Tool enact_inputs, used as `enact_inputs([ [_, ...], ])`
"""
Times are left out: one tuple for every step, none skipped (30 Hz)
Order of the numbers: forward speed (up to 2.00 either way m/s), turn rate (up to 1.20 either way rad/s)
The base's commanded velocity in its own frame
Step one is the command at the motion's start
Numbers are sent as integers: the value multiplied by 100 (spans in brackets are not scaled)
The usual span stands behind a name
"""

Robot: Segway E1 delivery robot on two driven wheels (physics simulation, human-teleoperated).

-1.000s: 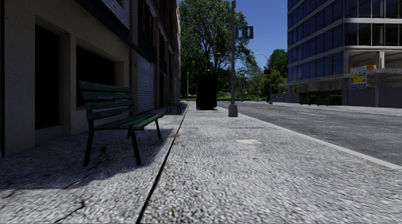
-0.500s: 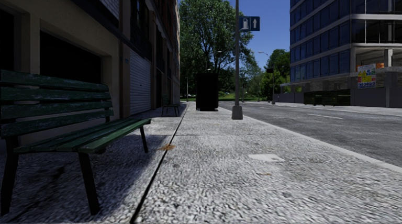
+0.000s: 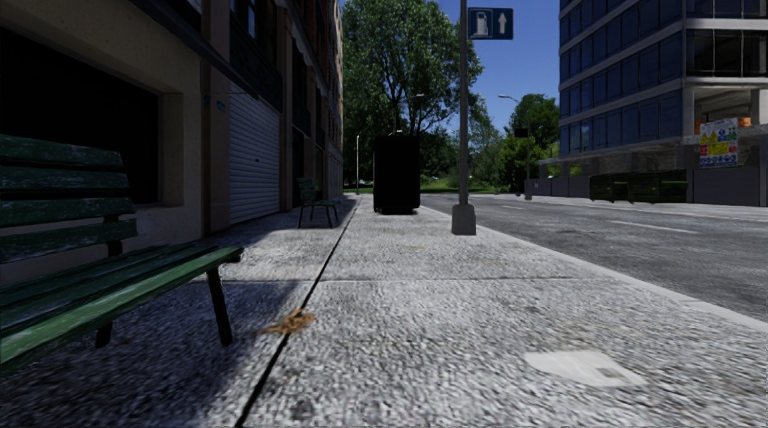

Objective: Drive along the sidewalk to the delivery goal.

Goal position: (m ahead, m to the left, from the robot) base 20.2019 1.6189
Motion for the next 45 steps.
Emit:
enact_inputs([
  [198,0],
  [198,0],
  [198,0],
  [198,0],
  [198,0],
  [198,0],
  [198,0],
  [198,0],
  [198,0],
  [198,0],
  [198,0],
  [198,0],
  [198,0],
  [198,0],
  [198,0],
  [198,0],
  [198,0],
  [198,0],
  [198,0],
  [198,0],
  [198,0],
  [198,0],
  [198,0],
  [198,0],
  [198,0],
  [198,0],
  [198,0],
  [198,0],
  [198,0],
  [198,0],
  [198,0],
  [198,2],
  [198,36],
  [198,56],
  [198,56],
  [198,78],
  [198,84],
  [198,83],
  [198,36],
  [198,0],
  [198,0],
  [198,0],
  [198,0],
  [198,0],
  [198,0],
])
